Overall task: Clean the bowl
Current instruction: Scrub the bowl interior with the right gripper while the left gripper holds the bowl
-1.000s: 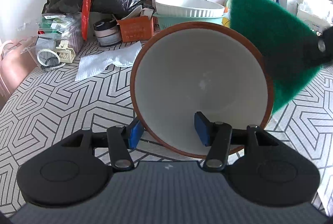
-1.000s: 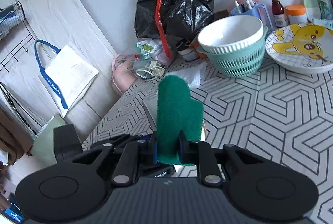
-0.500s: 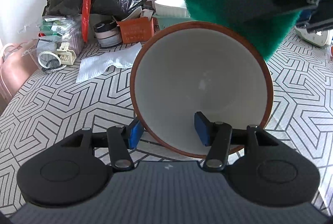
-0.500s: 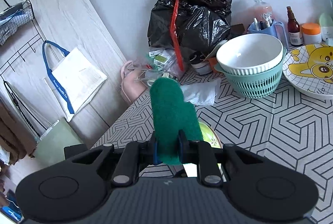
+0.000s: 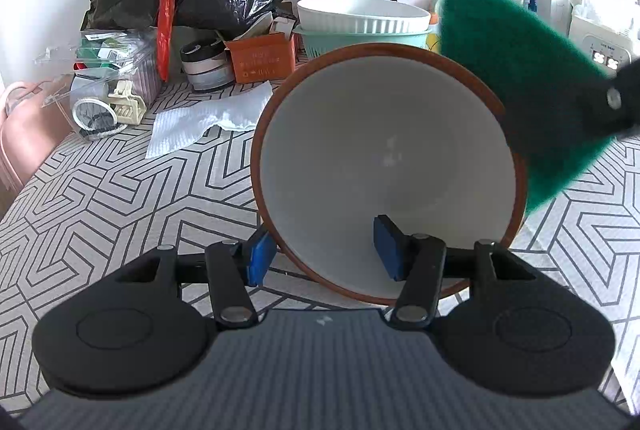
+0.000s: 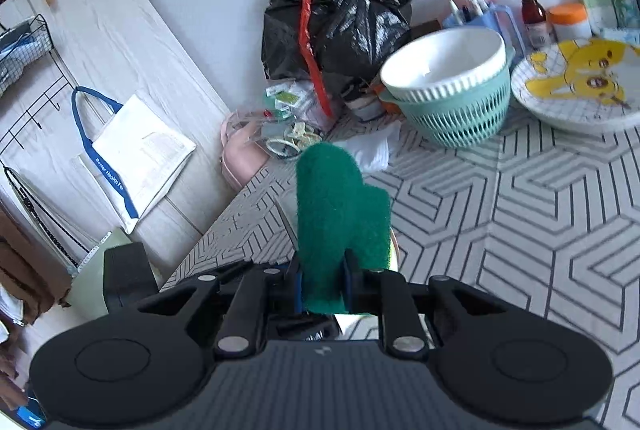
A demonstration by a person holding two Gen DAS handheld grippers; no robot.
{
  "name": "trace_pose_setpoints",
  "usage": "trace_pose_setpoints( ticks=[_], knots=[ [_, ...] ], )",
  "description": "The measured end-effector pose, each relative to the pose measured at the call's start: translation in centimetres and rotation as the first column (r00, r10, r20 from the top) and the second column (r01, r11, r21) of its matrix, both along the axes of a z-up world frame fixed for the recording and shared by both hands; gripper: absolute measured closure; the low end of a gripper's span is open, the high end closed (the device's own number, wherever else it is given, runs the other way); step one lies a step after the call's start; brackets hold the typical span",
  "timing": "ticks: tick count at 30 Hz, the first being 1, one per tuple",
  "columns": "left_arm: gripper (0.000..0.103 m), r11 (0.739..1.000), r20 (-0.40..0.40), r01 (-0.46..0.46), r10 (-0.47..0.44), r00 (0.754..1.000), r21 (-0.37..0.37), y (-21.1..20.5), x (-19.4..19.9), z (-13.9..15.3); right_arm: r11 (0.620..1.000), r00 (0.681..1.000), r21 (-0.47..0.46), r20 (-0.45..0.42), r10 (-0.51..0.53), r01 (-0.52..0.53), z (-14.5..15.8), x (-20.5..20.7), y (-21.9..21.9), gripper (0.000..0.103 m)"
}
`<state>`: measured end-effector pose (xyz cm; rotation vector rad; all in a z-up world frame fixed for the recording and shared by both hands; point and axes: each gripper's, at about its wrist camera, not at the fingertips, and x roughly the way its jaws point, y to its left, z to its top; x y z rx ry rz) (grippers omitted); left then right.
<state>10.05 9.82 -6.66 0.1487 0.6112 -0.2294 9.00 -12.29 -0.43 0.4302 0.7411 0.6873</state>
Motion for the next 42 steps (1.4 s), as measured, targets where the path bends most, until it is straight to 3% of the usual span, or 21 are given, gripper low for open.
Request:
trace_pose_setpoints(
  ticks=[6,15,18,23,35,42],
  knots=[
    [0.049,1.0,0.004,0.0,0.0,1.0,0.011,-0.2,-0.1,0.0,1.0,1.0,0.011,-0.024,-0.001,0.001,0.5,0.8,-0.2,0.085],
    [0.048,0.999,0.021,-0.004,0.003,1.0,0.05,-0.8,-0.7,0.0,0.994,0.999,-0.099,0.01,0.048,-0.047,4.1,2.3,2.5,0.085],
    [0.048,0.998,0.026,-0.004,0.003,1.0,0.06,-1.0,-0.9,0.0,0.985,0.995,-0.142,-0.03,0.093,-0.096,5.3,3.8,3.8,0.082],
    [0.047,0.999,0.017,-0.004,0.004,1.0,0.038,-0.6,-0.8,0.1,0.969,0.972,-0.159,-0.173,0.16,-0.188,6.5,7.3,5.2,0.082],
    [0.044,0.997,0.031,-0.014,0.011,0.999,0.073,-1.2,-1.3,0.1,0.964,0.968,-0.173,-0.184,0.169,-0.201,6.3,8.9,8.0,0.082],
    [0.038,0.998,0.022,-0.019,0.018,1.0,0.053,-0.9,-1.2,0.1,0.972,0.972,-0.149,-0.173,0.157,-0.183,6.1,8.5,6.9,0.082]
  ],
)
